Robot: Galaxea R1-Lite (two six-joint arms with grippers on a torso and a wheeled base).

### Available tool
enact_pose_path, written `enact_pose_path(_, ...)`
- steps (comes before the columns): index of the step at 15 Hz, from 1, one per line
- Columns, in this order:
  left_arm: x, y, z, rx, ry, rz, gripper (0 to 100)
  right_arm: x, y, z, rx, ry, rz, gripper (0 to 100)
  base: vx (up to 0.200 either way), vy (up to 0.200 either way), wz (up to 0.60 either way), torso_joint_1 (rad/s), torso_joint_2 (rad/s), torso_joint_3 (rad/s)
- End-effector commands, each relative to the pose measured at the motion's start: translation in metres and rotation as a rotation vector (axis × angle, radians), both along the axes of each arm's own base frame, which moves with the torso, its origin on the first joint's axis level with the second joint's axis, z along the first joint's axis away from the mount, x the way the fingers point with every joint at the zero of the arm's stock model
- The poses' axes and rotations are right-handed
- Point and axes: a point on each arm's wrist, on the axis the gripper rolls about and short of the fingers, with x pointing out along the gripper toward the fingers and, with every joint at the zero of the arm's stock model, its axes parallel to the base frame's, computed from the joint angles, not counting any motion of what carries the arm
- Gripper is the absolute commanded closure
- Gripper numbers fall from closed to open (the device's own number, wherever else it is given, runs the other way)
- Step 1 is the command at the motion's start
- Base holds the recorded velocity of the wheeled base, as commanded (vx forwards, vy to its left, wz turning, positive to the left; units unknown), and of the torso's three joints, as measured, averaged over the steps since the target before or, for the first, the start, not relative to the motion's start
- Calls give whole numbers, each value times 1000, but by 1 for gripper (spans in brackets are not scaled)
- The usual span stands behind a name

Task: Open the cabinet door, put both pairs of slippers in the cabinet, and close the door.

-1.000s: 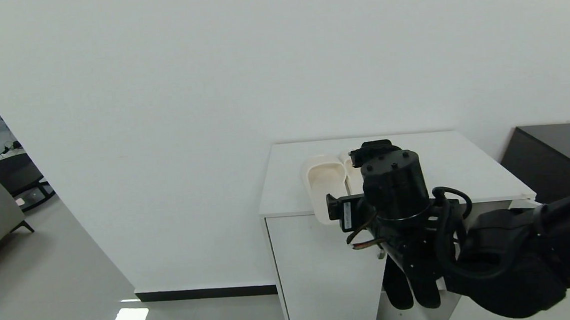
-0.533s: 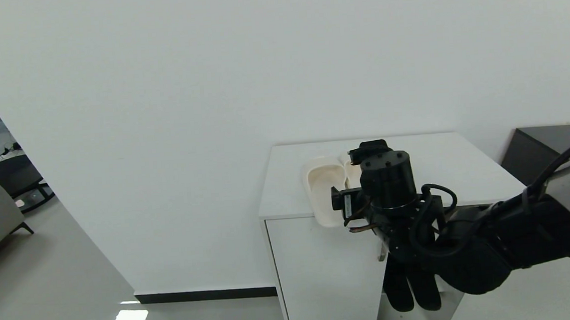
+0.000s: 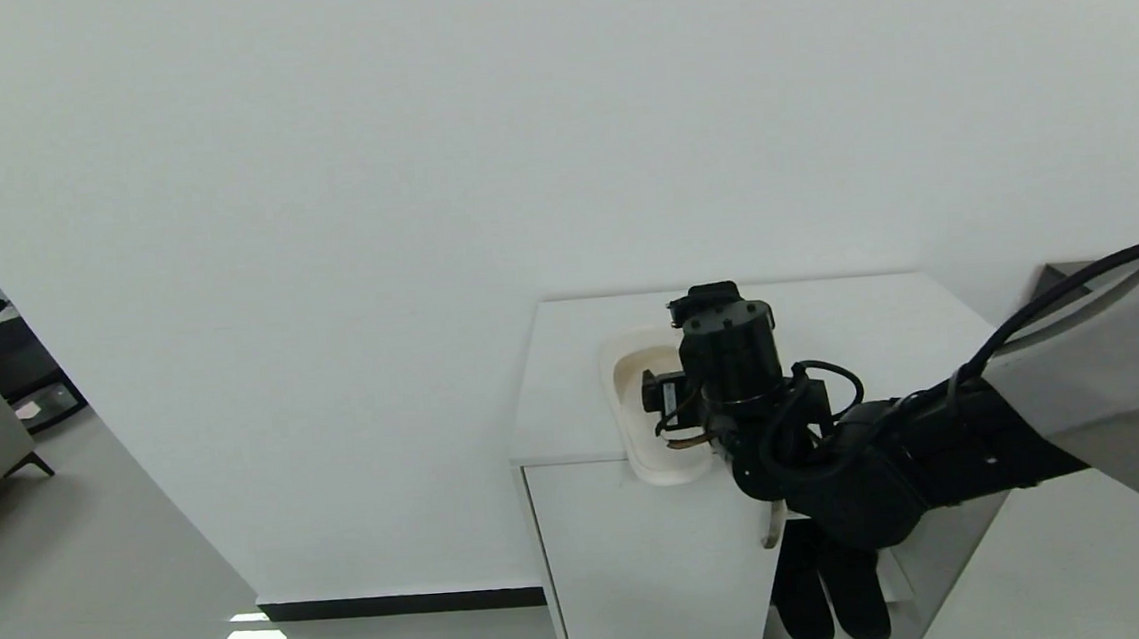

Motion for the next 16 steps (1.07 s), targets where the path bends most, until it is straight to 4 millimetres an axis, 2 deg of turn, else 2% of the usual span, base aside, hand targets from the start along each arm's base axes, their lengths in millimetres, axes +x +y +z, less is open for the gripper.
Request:
enact_pose_path(1, 0, 0, 0, 0, -1, 0, 100, 8, 6, -8, -4, 3, -3, 0, 0, 0, 0, 0, 0, 0)
enact_pose_path(7, 0, 0, 0, 0, 1, 0, 100, 36, 6, -18, -8, -2, -31, 0, 0, 0, 0, 0, 0, 0)
enact_pose_path(8, 0, 0, 0, 0, 1, 0, 100, 39, 7, -18, -11, 4, -35, 100, 0, 0, 0, 0, 0, 0)
enact_pose_path(12, 0, 0, 0, 0, -1, 0, 100, 42, 9, -10, 10, -19, -35, 100, 0, 0, 0, 0, 0, 0)
enact_pose_path(16, 0, 0, 0, 0, 1, 0, 100, 37, 9, 1, 24, -33, -25, 100, 0, 0, 0, 0, 0, 0)
